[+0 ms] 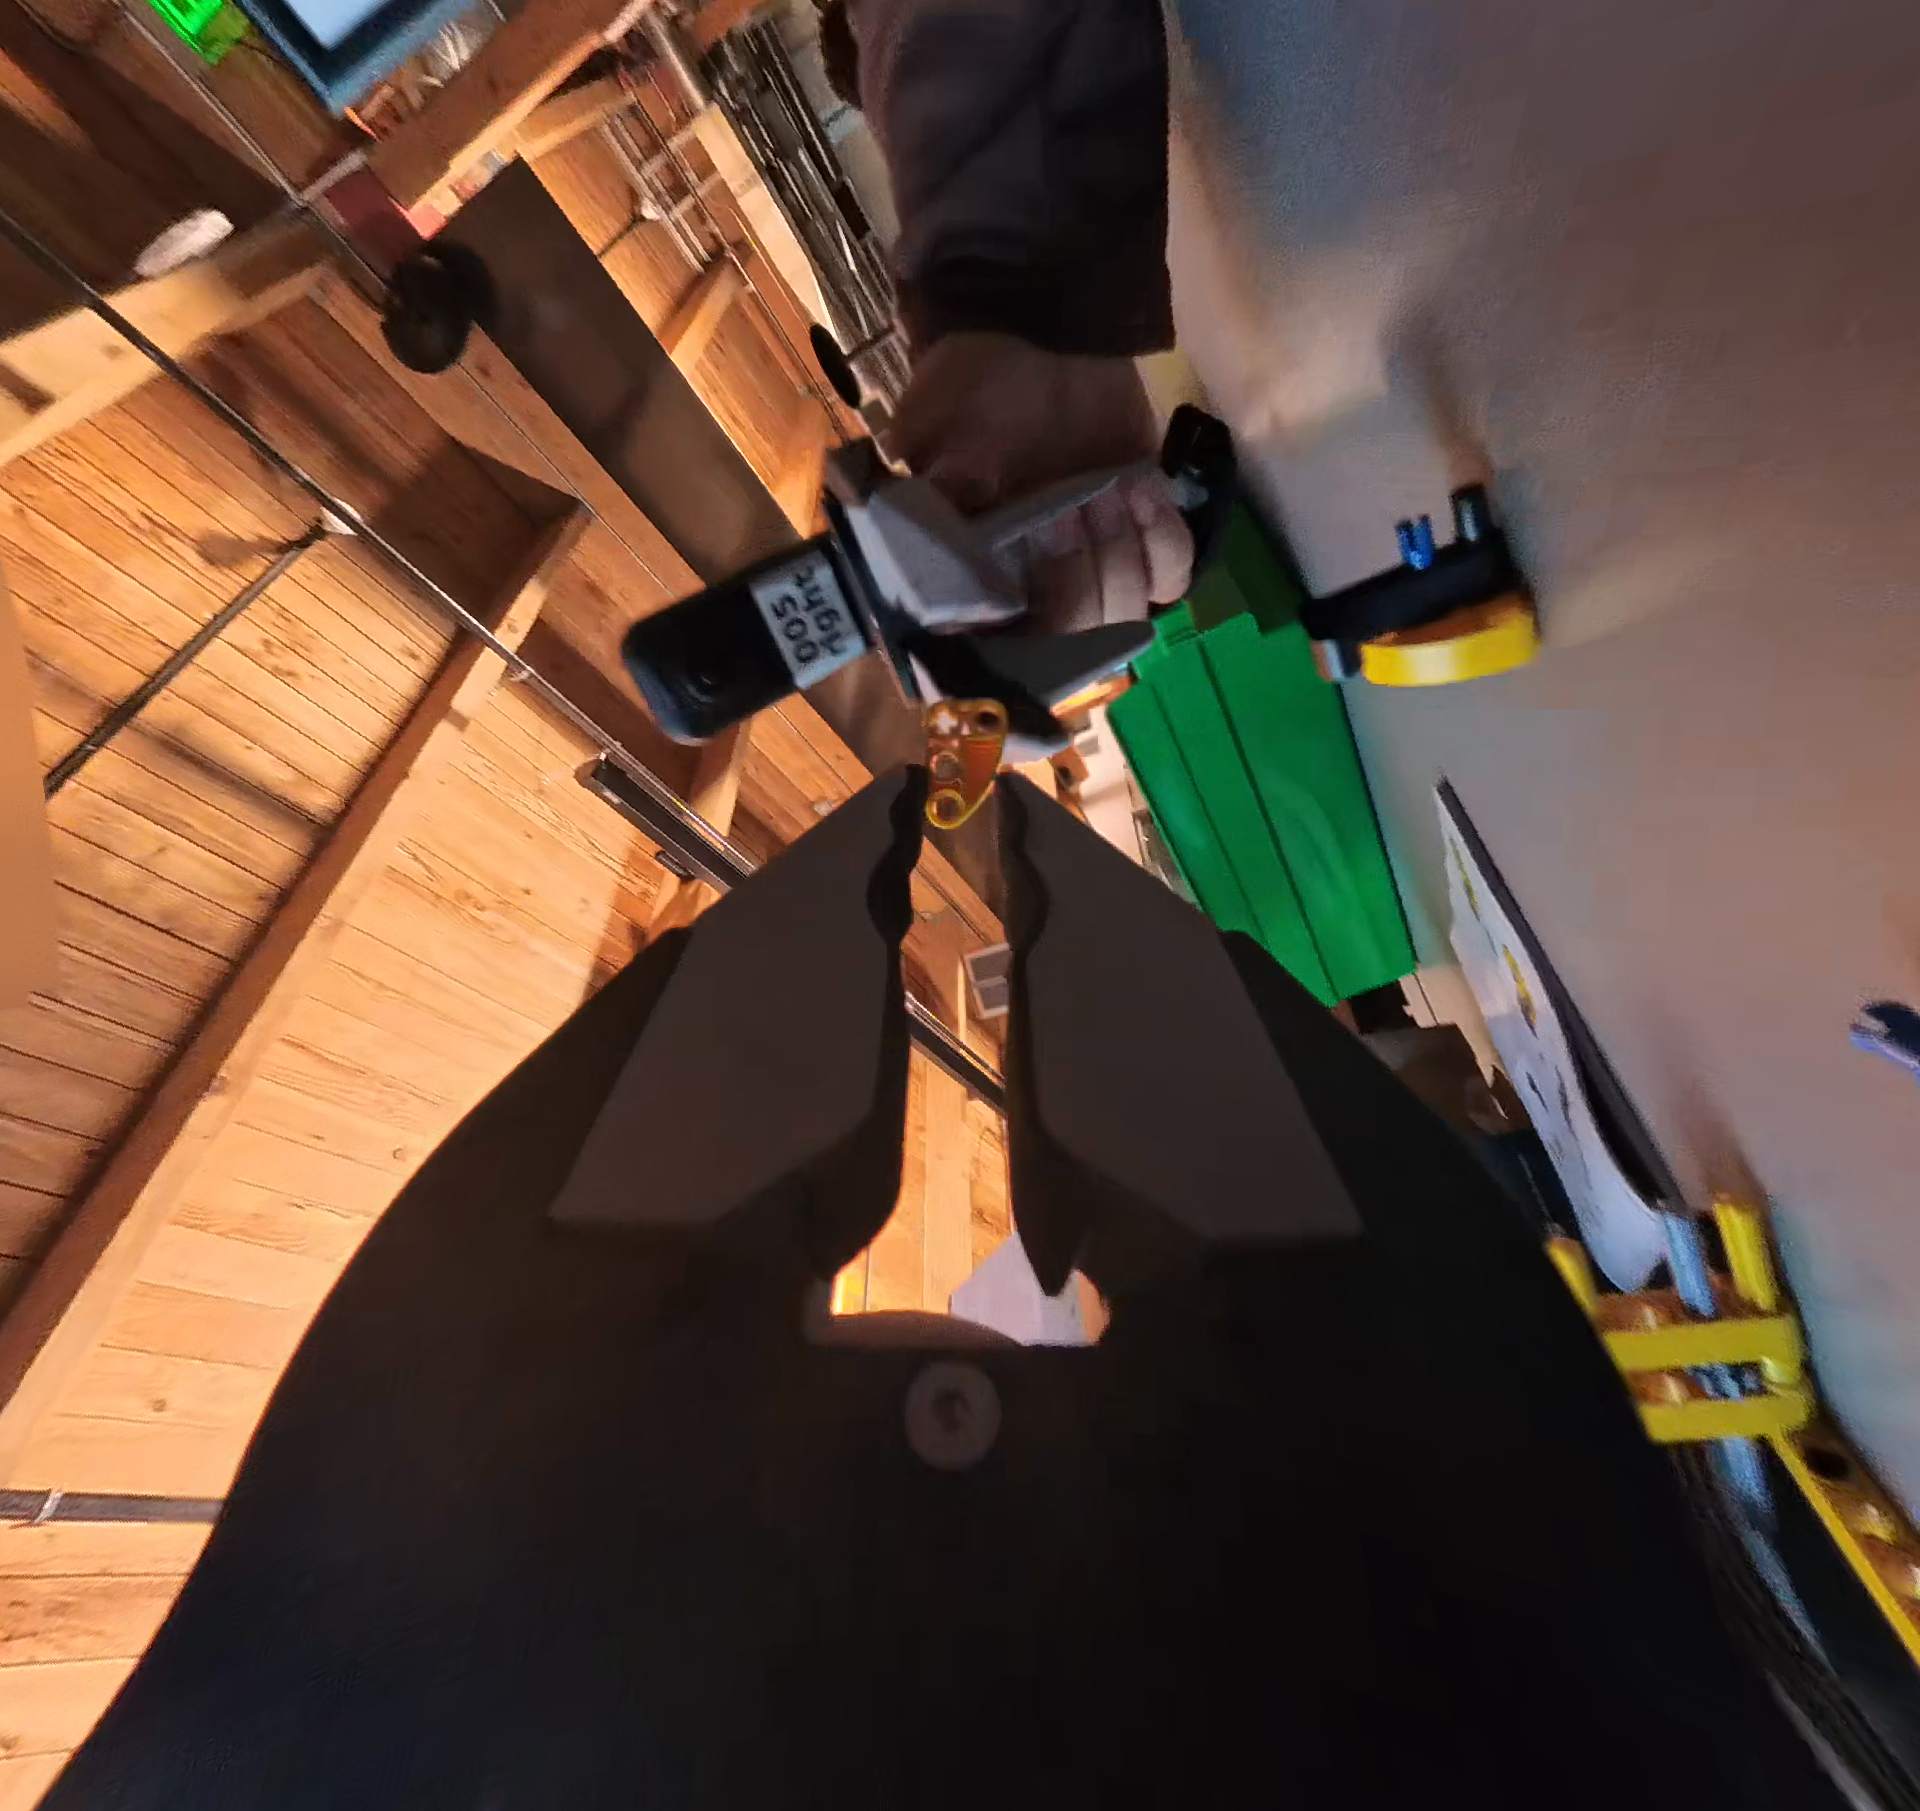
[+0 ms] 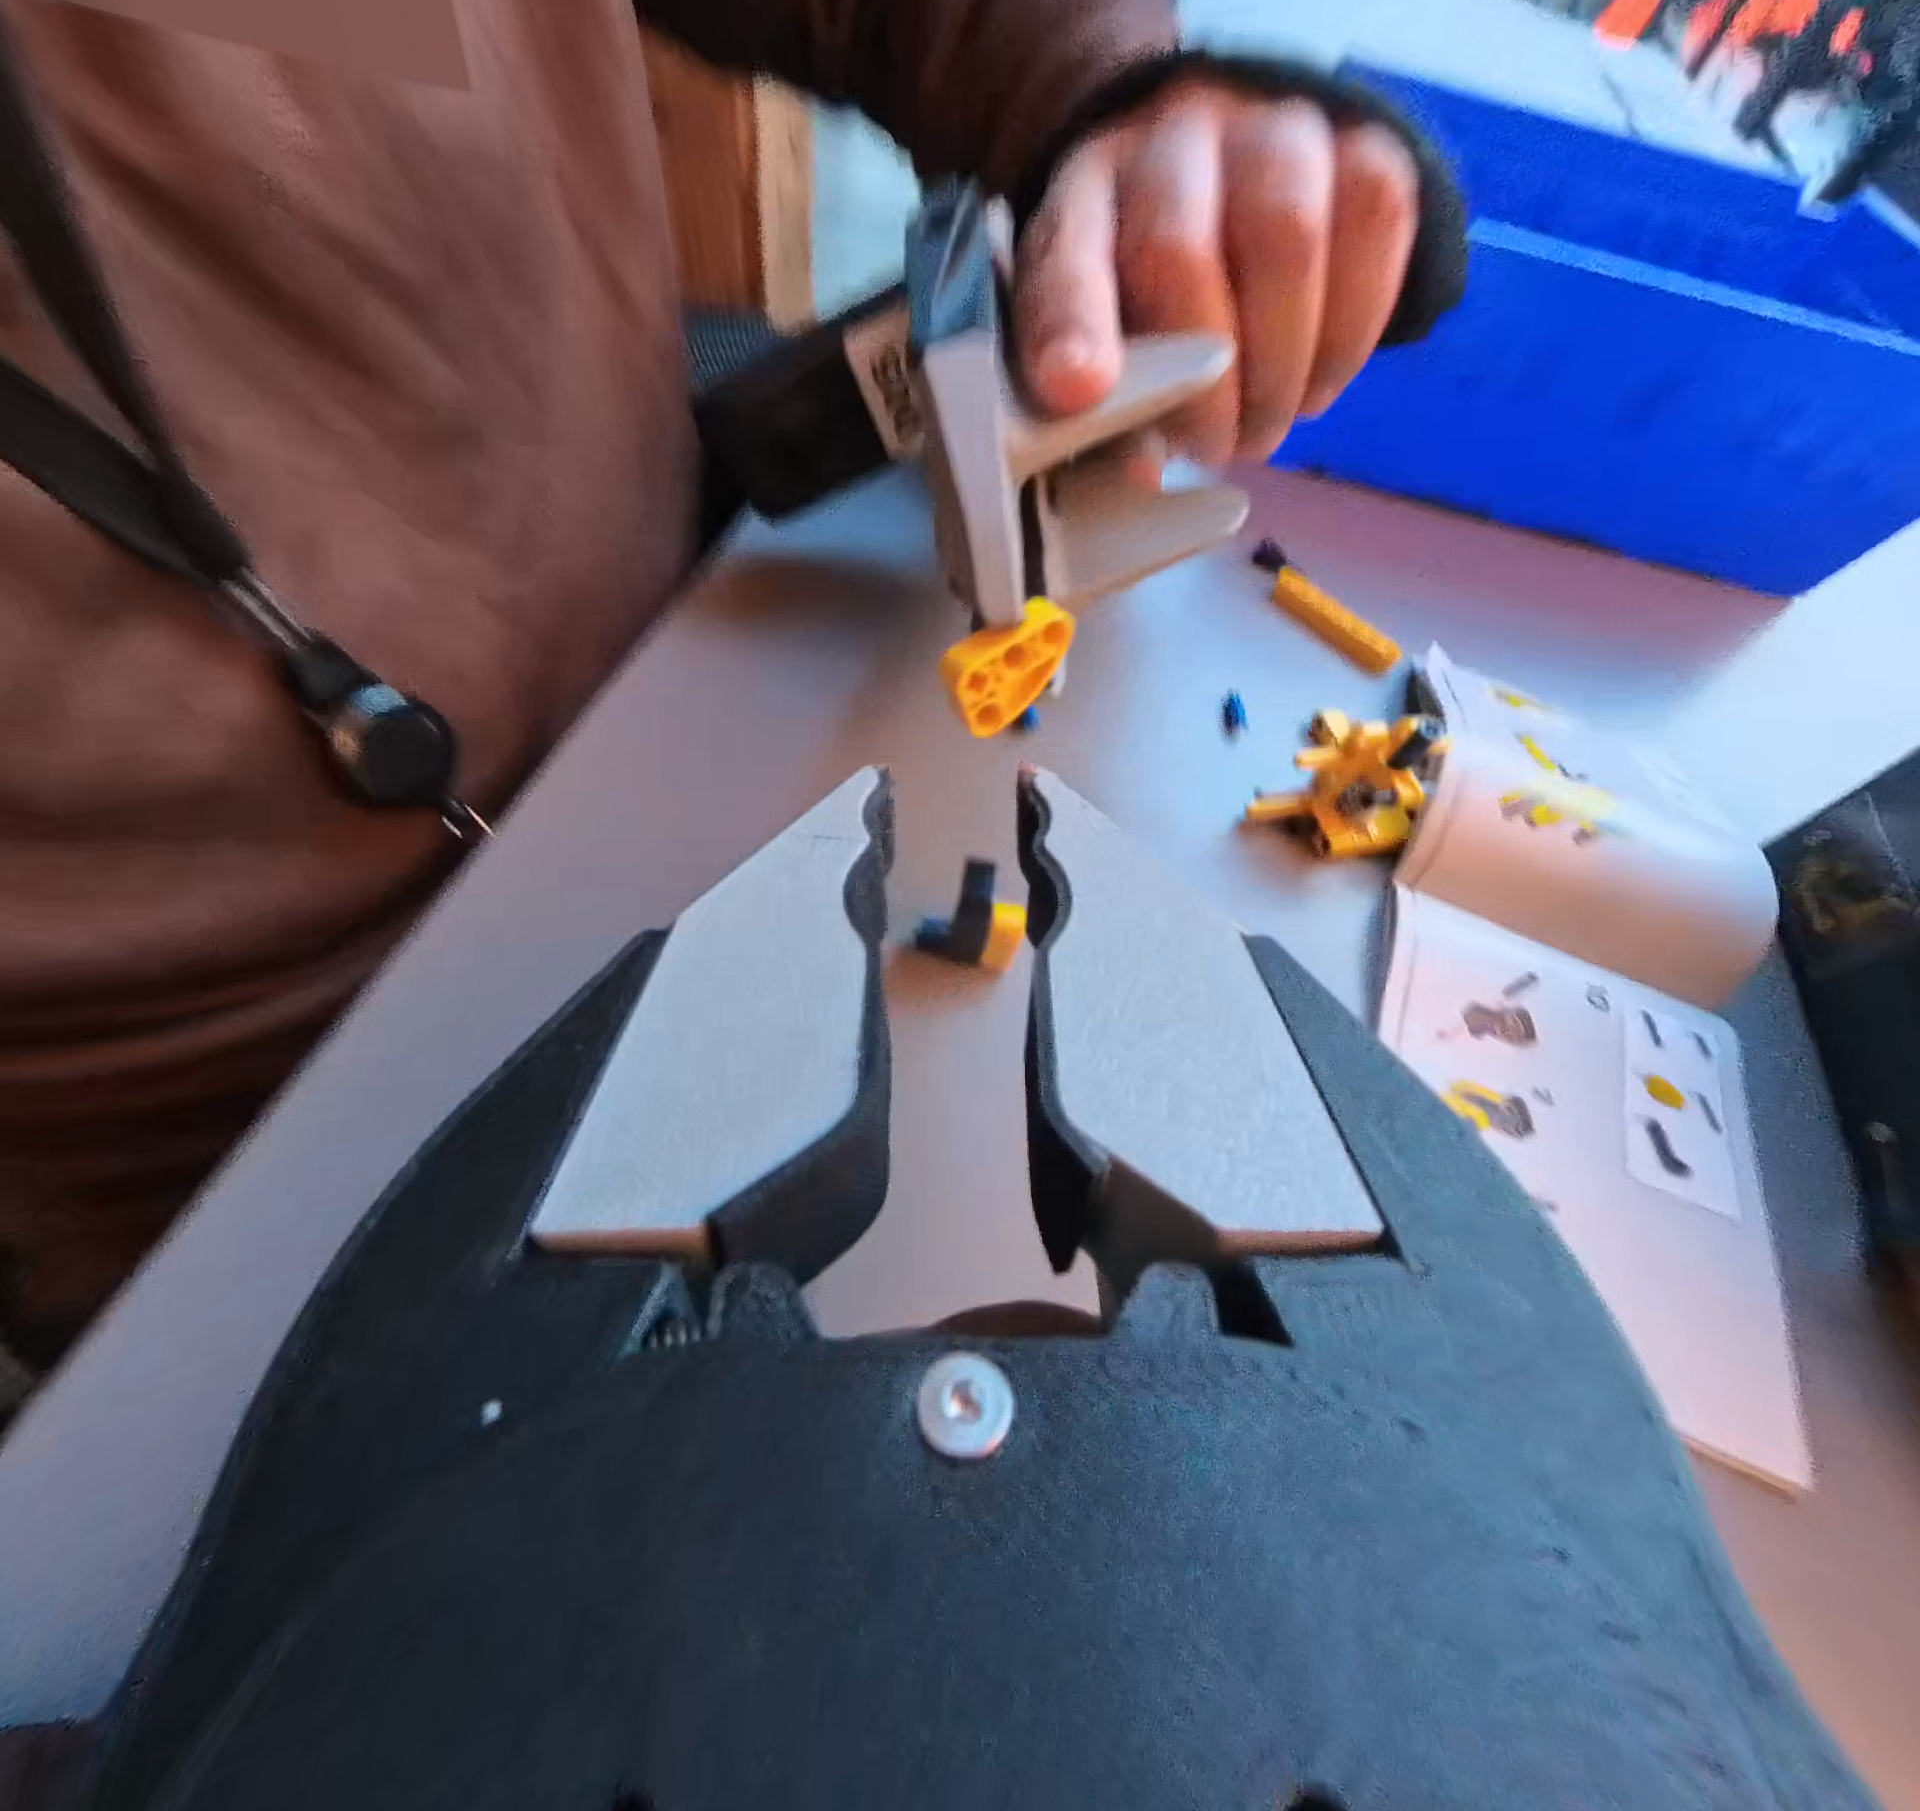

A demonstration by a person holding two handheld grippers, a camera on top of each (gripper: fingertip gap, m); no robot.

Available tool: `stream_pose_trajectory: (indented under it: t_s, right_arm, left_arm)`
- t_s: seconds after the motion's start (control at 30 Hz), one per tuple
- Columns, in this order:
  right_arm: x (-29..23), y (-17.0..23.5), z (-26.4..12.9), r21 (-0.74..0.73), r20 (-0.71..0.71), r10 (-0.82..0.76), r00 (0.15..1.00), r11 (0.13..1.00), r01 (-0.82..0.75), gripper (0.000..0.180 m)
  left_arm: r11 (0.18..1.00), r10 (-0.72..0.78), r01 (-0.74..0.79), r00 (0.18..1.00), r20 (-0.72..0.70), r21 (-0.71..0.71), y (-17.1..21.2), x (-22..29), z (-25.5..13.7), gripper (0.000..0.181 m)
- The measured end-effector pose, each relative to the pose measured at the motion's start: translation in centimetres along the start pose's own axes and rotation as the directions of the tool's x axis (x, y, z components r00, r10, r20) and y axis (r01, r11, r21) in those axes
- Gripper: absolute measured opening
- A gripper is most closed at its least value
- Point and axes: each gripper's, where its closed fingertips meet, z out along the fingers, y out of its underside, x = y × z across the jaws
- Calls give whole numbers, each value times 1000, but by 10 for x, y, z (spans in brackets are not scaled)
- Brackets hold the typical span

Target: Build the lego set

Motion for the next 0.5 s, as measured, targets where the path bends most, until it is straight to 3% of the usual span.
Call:
stream_pose_trajectory:
  t_s: [0.1, 0.17, 0.3, 0.5]
  right_arm:
    - [-6, -27, -11, 168, 114, 129, 985, 975, -147, 25]
    - [-10, -33, -9, 189, 176, 183, 967, 958, -216, 33]
    - [-39, -50, -9, 234, 378, 170, 910, 933, -272, 22]
    - [-38, -60, -9, 242, 448, 253, 858, 889, -389, 21]
  left_arm:
    - [1000, 11, -12, 999, 46, 21, -8, -15, -1, 9]
    - [999, 14, -18, 997, 82, 44, -16, -29, -1, 8]
    - [996, 37, -48, 990, 137, 74, -29, -51, 0, 8]
    - [994, 56, -70, 985, 162, 78, -28, -60, 0, 8]
